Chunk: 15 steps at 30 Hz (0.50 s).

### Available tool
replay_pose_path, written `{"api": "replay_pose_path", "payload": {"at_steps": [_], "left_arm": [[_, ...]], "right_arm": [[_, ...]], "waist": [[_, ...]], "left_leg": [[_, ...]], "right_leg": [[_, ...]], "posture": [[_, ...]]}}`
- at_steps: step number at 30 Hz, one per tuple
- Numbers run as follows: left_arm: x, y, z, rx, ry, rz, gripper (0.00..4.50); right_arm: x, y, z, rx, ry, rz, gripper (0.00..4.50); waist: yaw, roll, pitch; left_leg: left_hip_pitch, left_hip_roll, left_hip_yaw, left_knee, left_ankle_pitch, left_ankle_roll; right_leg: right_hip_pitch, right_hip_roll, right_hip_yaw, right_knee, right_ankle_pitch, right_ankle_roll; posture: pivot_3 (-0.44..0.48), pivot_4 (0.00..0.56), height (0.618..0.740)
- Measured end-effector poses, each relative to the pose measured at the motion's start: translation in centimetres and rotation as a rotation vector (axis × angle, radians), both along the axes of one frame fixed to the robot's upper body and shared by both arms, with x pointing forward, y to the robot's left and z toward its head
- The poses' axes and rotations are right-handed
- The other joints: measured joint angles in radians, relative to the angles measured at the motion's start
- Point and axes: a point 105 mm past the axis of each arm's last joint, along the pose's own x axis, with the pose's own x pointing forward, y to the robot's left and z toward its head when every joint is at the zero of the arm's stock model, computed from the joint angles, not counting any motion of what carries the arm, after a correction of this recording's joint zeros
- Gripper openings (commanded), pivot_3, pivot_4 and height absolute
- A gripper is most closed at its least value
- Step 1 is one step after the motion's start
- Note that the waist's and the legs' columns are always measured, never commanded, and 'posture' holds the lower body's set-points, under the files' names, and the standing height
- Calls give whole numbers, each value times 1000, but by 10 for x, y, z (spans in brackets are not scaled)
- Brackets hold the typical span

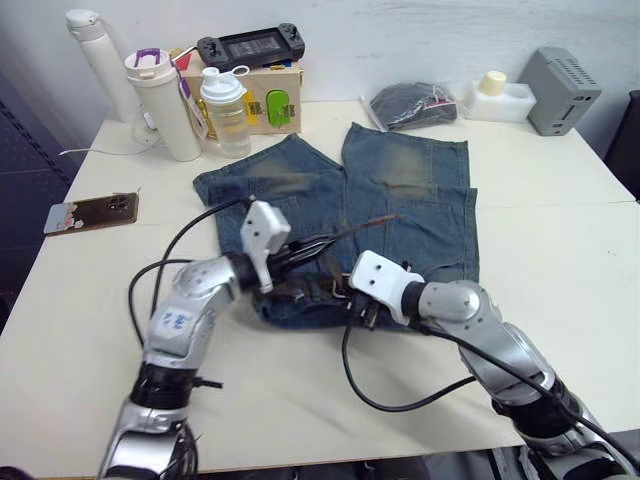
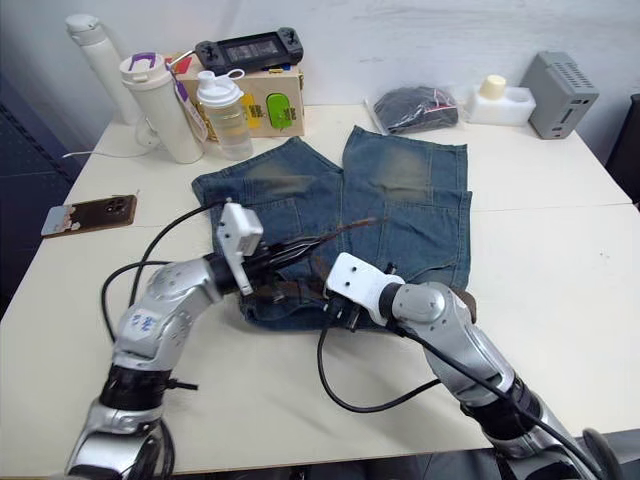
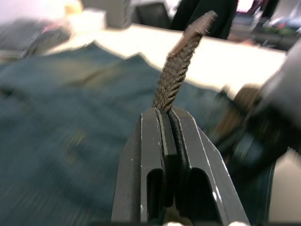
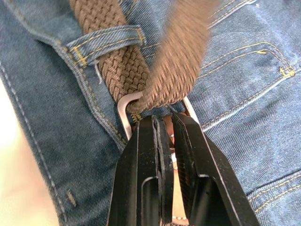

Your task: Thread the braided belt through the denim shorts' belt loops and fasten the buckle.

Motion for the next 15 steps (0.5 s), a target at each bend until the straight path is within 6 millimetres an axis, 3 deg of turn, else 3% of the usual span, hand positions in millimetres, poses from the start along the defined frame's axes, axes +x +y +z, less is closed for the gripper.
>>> {"api": "replay_pose_path", "payload": {"at_steps": [4,9,15], "left_arm": [[-8,18,-21,5,61,71,0],[-12,17,-17,-31,32,106,0],[-14,14,-12,-59,17,120,0]], "right_arm": [[-1,-2,0,4,2,2,527],[0,0,5,88,29,-18,527],[5,-15,30,214,23,-102,527]], "waist": [[5,-1,0],[-1,-1,0],[0,-1,0]], "left_leg": [[0,0,-3,1,0,0],[-1,0,-3,-1,0,0],[-1,0,-2,-1,0,0]], "right_leg": [[2,-1,1,-5,0,0],[1,0,3,-4,0,0],[0,0,3,-4,0,0]], "posture": [[0,150,682],[0,150,682],[0,150,682]]}}
